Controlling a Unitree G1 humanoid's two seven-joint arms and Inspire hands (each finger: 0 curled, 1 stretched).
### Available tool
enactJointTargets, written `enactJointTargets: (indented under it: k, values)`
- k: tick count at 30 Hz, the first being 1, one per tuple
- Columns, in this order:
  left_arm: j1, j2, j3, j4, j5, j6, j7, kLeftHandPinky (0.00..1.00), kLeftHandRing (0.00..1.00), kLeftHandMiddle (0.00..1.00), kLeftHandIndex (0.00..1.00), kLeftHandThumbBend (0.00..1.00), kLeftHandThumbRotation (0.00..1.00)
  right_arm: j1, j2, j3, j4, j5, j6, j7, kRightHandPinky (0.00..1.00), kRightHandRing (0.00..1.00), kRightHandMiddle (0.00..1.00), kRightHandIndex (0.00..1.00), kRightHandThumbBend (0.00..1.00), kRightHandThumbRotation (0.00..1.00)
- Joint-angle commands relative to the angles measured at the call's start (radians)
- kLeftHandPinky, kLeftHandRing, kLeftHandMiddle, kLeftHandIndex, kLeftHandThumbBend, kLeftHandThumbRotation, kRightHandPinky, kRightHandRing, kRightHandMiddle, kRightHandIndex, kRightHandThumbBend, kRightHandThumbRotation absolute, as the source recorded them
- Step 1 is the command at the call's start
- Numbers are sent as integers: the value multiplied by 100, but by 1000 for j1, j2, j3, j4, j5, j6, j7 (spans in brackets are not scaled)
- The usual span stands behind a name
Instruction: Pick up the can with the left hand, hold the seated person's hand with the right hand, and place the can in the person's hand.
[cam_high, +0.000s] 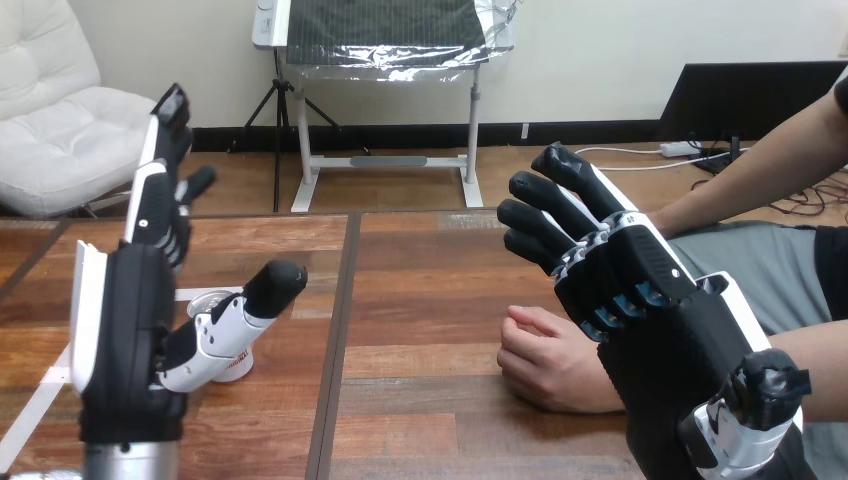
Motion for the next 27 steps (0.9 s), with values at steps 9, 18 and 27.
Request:
enactJointTargets:
  k: [9, 18, 27]
  values:
    - [-105, 69, 63, 82, 26, 5, 2, 92, 99, 100, 98, 100, 65, -32, -2, -8, -11, 3, -13, 11, 93, 91, 92, 93, 96, 96]
    - [-153, 111, 94, 156, 48, 15, 10, 97, 100, 100, 98, 100, 62, -30, -1, -5, -8, -3, -15, 12, 93, 91, 92, 93, 96, 96]
    - [-190, 141, 113, 193, 67, 73, 16, 100, 100, 100, 98, 100, 62, -28, 3, -1, -7, -12, -16, 7, 94, 91, 91, 93, 96, 94]
